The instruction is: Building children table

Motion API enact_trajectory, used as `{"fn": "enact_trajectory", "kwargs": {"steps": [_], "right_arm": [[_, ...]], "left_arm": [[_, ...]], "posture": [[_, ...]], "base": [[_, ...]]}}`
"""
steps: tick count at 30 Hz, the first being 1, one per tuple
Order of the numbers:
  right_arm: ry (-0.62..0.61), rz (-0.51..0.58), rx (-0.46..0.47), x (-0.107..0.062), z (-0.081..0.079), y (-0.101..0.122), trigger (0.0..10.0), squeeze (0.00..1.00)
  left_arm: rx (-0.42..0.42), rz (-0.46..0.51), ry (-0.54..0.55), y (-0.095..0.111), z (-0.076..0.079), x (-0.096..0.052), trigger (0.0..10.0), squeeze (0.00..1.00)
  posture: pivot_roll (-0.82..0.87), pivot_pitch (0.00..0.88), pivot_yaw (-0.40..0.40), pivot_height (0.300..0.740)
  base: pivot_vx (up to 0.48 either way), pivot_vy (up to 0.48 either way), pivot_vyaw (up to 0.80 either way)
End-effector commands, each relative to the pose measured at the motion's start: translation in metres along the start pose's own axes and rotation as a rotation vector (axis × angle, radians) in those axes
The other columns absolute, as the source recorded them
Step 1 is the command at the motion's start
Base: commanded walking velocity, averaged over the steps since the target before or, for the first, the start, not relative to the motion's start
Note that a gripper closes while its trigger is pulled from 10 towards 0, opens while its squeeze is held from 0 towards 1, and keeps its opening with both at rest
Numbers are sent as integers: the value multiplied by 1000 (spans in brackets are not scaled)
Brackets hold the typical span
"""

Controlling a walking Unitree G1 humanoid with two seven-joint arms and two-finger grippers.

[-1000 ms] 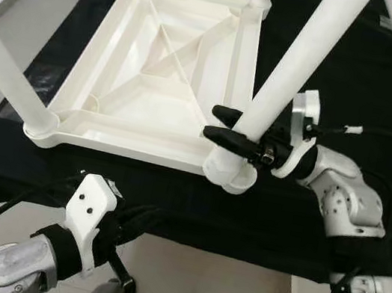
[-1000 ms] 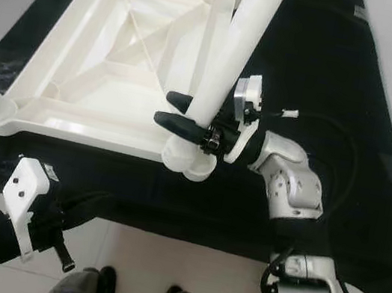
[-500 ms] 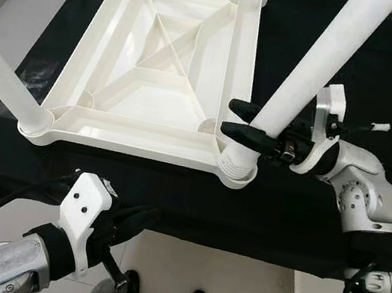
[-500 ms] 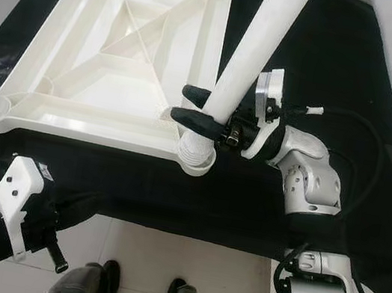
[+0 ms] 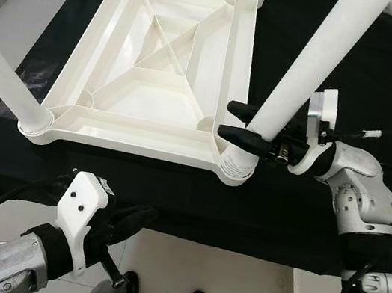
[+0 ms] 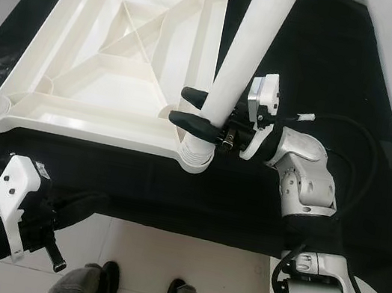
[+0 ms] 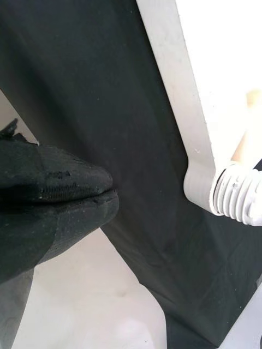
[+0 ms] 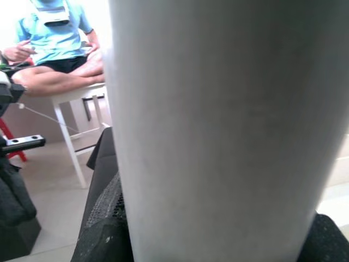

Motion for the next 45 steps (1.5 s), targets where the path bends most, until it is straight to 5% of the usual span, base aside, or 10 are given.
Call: {"fn": "enact_trajectory", "kwargs": {"steps": [1,4,45], "right_arm": [[-13,-58,21,2,-3,-17,10000,0],[-33,-139,-42,1,-4,-25,10000,0],[43,-226,-213,20,-2,-10,10000,0]], "left_arm": [[-31,-17,-6,-5,1,-1,10000,0],[-33,-17,-11,-6,1,-1,10000,0],[-19,-20,-15,-3,-1,2,10000,0]], "posture": [[95,294,-1,740],[93,291,2,740],[87,311,-12,740]], "base": [[0,0,0],[0,0,0],[0,0,0]]}}
Point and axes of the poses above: a point about 5 cm out from each wrist's last joint towards the gripper, its own x axis pointing out of the wrist towards the gripper, its own y axis along the axis of the wrist's last joint, z = x × y, the point moved 1 cm from there along x, pointing out of the wrist towards the gripper, and after that the axes turned 8 degrees about x, right-handed, at the moved point
